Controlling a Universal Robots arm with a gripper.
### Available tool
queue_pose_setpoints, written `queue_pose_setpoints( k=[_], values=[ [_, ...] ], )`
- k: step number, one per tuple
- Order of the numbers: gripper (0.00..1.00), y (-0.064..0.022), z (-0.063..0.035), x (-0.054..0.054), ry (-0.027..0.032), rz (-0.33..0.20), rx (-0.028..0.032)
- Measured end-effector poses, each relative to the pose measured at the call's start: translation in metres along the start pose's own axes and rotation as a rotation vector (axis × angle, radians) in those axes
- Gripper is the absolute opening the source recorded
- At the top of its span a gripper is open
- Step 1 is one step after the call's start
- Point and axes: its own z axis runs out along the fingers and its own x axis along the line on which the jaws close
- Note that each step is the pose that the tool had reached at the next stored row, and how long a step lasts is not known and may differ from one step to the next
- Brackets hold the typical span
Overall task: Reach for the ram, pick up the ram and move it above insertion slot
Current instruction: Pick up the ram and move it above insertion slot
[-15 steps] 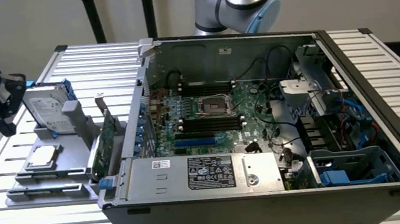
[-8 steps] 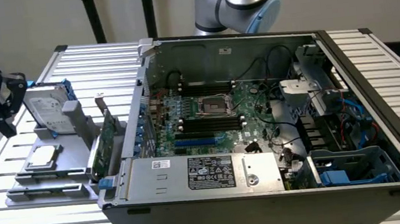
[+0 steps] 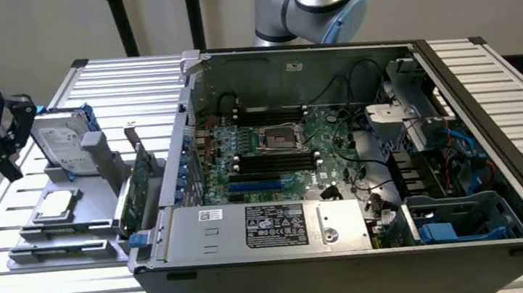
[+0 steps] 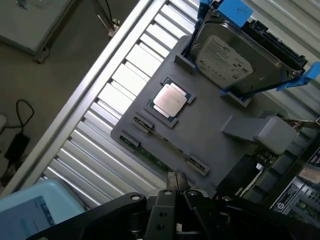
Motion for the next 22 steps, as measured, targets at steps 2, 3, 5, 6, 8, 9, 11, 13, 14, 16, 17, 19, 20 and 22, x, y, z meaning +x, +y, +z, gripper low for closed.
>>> queue_pose_setpoints(
  k=[2, 3, 5, 6, 8, 9, 11, 13, 14, 16, 17, 19, 20, 22],
  values=[
    [0.11, 0.0, 0.0007, 0.0, 0.0013, -0.038, 0.0],
    [0.11, 0.0, 0.001, 0.0, 0.0021, -0.056, 0.0001],
    [0.11, -0.0001, 0.0016, 0.0, 0.0034, -0.092, 0.0002],
    [0.11, -0.0001, 0.0019, 0.0, 0.0042, -0.109, 0.0002],
    [0.11, -0.0001, 0.0025, 0.0, 0.0055, -0.146, 0.0003],
    [0.11, -0.0001, 0.0028, 0.0, 0.0061, -0.164, 0.0003],
    [0.11, -0.0002, 0.0034, 0.0, 0.0076, -0.201, 0.0003],
    [0.11, -0.0001, 0.0039, 0.0, 0.009, -0.237, 0.0004],
    [0.11, -0.0002, 0.0042, 0.0, 0.0097, -0.255, 0.0004],
    [0.11, -0.0002, 0.0047, 0.0, 0.0111, -0.291, 0.0005],
    [0.11, -0.0002, 0.005, 0.0, 0.0117, -0.309, 0.0006],
    [0.11, -0.0002, 0.0055, 0.0, 0.0133, -0.346, 0.0006],
    [0.11, -0.0002, 0.0058, 0.0, 0.0139, -0.364, 0.0007],
    [0.11, -0.0003, 0.0063, 0.0, 0.0153, -0.4, 0.0007]
  ],
)
